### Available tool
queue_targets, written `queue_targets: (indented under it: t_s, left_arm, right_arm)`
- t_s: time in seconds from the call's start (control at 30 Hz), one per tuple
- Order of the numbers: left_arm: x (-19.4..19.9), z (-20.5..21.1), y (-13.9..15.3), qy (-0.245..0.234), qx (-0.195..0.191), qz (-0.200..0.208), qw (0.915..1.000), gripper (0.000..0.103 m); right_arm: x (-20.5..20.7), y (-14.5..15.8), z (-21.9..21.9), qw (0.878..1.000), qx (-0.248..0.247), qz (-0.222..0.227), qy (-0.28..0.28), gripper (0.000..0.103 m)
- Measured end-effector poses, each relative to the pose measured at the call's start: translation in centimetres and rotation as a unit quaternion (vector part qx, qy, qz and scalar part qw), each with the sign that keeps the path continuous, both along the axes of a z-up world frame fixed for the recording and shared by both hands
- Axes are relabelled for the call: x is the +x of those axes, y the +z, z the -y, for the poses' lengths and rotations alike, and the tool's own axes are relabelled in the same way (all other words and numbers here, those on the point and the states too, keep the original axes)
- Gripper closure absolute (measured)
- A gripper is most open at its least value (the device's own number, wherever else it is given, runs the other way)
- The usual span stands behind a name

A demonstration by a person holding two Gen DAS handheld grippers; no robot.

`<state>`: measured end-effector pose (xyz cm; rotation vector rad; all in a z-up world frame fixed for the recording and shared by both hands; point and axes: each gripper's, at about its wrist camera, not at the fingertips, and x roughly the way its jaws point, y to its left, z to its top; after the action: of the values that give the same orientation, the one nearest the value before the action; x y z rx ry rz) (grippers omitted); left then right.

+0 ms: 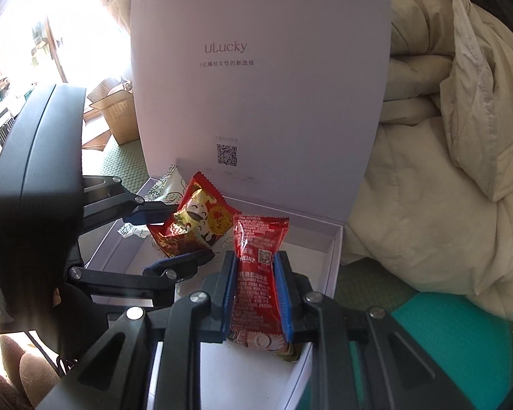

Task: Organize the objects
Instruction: 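Lower both packets into the box and open both tools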

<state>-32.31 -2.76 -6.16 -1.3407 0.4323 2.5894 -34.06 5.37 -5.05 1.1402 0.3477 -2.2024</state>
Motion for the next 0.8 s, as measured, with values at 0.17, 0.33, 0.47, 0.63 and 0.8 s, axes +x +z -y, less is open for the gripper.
queue_targets:
  t_s: [0.17, 0.33, 0.47, 0.63, 0.8]
  left_arm:
    - [-0.8, -0.4, -0.8, -0.01, 0.015, 0.017, 0.9997, 0.065]
    - [-1.6, -0.5, -1.8, -0.012, 0.023, 0.038, 0.9989, 0.065]
    - [-2.1, -0.4, -2.7, -0.013, 0.025, 0.055, 0.9981, 0.065]
    - [-2.2, -0.4, -3.0, -0.015, 0.031, 0.065, 0.9973, 0.065]
    - [-2.2, -0.3, -3.0, -0.013, 0.037, 0.066, 0.9971, 0.065]
  right_arm:
    - [-1.3, -1.1, -0.4, 1.0, 0.002, 0.02, -0.008, 0.081]
    - [-2.3, -2.3, -0.8, 0.999, 0.001, 0.041, -0.012, 0.081]
    - [-2.8, -3.1, -0.8, 0.999, 0.003, 0.05, -0.01, 0.081]
    - [-3.0, -3.1, -0.7, 0.999, 0.008, 0.044, -0.009, 0.08]
    - [-2.8, -3.0, -0.6, 0.999, 0.009, 0.031, -0.006, 0.08]
